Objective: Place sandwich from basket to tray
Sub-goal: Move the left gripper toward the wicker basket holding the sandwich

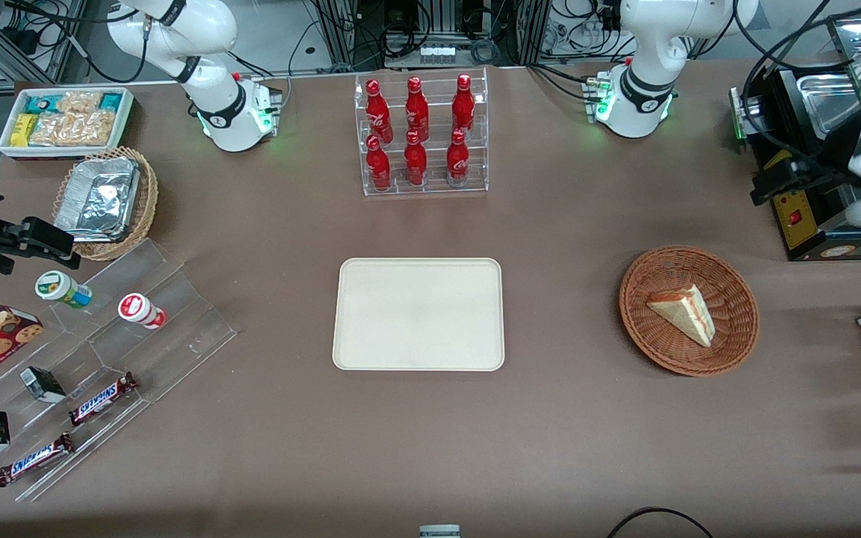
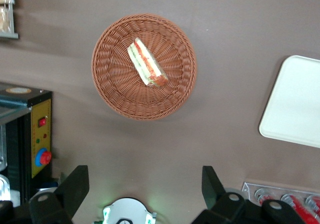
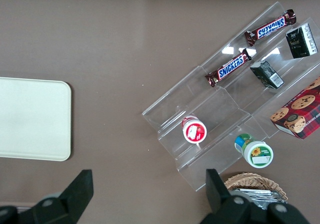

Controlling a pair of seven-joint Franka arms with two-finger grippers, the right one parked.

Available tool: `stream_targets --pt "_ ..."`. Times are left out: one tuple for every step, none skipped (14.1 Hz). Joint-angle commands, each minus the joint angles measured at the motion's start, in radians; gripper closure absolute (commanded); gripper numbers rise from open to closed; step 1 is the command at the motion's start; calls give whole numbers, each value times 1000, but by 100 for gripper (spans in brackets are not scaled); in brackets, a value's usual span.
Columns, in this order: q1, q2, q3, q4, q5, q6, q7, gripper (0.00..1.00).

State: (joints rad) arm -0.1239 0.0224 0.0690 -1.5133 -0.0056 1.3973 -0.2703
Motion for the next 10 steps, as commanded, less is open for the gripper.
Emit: stream_targets --pt "12 60 2 6 -7 38 -73 0" --pt "12 73 5 -16 -7 55 -123 0" --pt "12 85 5 -40 -8 90 -179 0" --pt "12 96 6 -71 -10 139 -220 0" --pt "12 103 6 -102 -19 191 -263 0" --pt "13 116 6 -123 -30 247 -329 0" --pt "14 137 6 -128 -31 288 -413 0" --pt "12 168 6 -128 -31 313 -487 0" --pt "12 195 6 -128 -31 343 -536 0" --pt "10 220 6 -128 -31 373 -570 0"
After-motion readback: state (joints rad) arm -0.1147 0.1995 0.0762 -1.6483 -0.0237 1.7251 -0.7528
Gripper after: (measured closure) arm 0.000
